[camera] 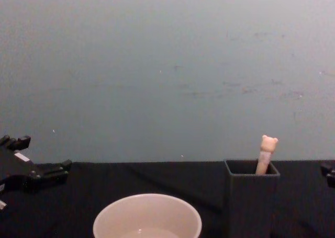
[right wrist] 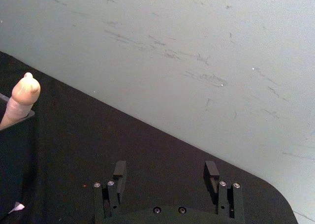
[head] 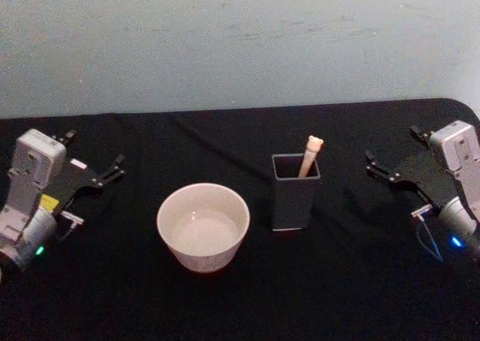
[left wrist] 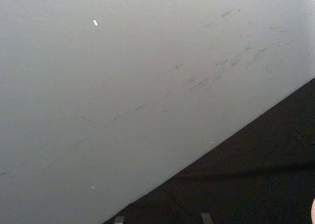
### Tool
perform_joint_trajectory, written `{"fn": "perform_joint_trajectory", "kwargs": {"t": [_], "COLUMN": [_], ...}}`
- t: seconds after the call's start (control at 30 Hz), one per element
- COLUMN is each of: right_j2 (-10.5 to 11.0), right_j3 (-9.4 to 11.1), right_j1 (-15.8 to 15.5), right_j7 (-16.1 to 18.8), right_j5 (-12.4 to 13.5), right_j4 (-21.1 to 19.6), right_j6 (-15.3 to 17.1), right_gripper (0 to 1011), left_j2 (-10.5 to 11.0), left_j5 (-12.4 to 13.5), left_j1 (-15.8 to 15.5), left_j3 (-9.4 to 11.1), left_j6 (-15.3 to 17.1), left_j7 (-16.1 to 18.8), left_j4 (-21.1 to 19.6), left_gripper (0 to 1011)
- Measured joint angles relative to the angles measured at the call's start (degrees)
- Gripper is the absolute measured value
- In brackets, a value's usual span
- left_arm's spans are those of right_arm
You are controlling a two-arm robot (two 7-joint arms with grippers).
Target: Pick up the stirring spoon with one hand, stir inside the cup, then place it back in its original position.
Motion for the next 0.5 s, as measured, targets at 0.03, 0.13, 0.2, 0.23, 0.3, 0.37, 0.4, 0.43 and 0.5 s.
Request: {"fn": "perform_joint_trajectory", "kwargs": {"t": [0.03,0.13,0.2,0.23,0.3,0.37,0.4,0.43,0.5], "right_j2": [0.0,0.0,0.0,0.0,0.0,0.0,0.0,0.0,0.0], "right_j3": [0.0,0.0,0.0,0.0,0.0,0.0,0.0,0.0,0.0], "right_j1": [0.0,0.0,0.0,0.0,0.0,0.0,0.0,0.0,0.0], "right_j7": [0.0,0.0,0.0,0.0,0.0,0.0,0.0,0.0,0.0], "right_j5": [0.0,0.0,0.0,0.0,0.0,0.0,0.0,0.0,0.0], "right_j4": [0.0,0.0,0.0,0.0,0.0,0.0,0.0,0.0,0.0], "right_j6": [0.0,0.0,0.0,0.0,0.0,0.0,0.0,0.0,0.0], "right_gripper": [1000,1000,1000,1000,1000,1000,1000,1000,1000], "left_j2": [0.0,0.0,0.0,0.0,0.0,0.0,0.0,0.0,0.0], "left_j5": [0.0,0.0,0.0,0.0,0.0,0.0,0.0,0.0,0.01], "left_j1": [0.0,0.0,0.0,0.0,0.0,0.0,0.0,0.0,0.0], "left_j3": [0.0,0.0,0.0,0.0,0.0,0.0,0.0,0.0,0.0], "left_j6": [0.0,0.0,0.0,0.0,0.0,0.0,0.0,0.0,0.0], "left_j7": [0.0,0.0,0.0,0.0,0.0,0.0,0.0,0.0,0.0], "left_j4": [0.0,0.0,0.0,0.0,0.0,0.0,0.0,0.0,0.0], "left_gripper": [1001,1001,1001,1001,1001,1001,1001,1001,1001]}}
